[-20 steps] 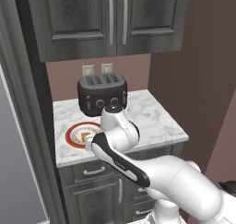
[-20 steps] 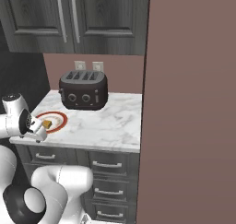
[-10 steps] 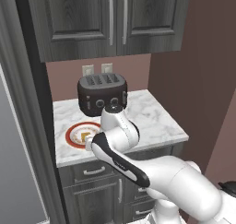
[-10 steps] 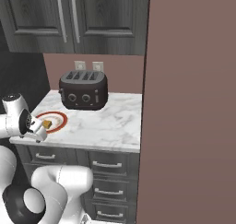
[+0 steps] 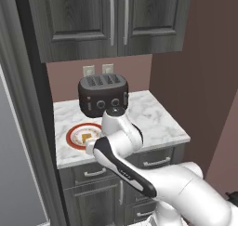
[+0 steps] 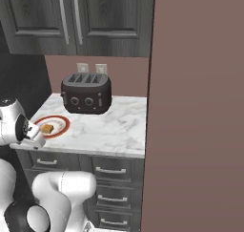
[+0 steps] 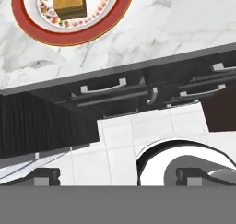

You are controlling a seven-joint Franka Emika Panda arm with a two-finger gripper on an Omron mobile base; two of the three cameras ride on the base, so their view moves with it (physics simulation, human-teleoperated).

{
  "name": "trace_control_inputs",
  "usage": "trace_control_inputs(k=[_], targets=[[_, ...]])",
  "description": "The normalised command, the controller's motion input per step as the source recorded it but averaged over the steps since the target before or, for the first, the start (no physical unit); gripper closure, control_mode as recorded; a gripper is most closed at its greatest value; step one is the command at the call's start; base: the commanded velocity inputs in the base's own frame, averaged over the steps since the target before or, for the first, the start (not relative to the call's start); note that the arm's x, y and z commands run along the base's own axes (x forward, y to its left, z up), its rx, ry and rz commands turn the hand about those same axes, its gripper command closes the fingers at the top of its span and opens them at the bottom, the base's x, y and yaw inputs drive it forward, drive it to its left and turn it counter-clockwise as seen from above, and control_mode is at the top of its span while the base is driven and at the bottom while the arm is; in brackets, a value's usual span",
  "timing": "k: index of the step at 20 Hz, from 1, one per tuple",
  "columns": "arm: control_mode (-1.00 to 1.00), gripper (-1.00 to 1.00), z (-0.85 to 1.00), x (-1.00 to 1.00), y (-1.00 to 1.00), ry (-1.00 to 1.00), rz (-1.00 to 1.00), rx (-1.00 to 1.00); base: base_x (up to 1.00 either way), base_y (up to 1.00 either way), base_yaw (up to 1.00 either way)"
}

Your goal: Take the baked cake out of the oven and place it on the plate for cooling. Then close the oven door.

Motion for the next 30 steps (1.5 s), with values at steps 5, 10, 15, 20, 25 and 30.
trace_control_inputs(k=[5, 10, 15, 20, 25, 30], targets=[[-1.00, -1.00, 0.00, -0.26, 0.00, -0.03, 0.00, 0.00, 0.00, 0.00, 0.00], [-1.00, -1.00, 0.00, 0.00, 0.00, 0.00, 0.00, 0.00, 0.00, 0.00, 0.00], [-1.00, -1.00, 0.00, 0.00, 0.00, 0.00, 0.00, 0.00, 0.00, 0.00, 0.00], [-1.00, -1.00, 0.00, 0.00, 0.00, 0.00, 0.00, 0.00, 0.00, 0.00, 0.00], [1.00, -1.00, 0.00, 0.00, 0.00, 0.00, 0.00, 0.00, 0.00, 0.00, 0.00], [1.00, -1.00, 0.00, 0.00, 0.00, 0.00, 0.00, 0.00, -0.39, 0.01, -0.02]])
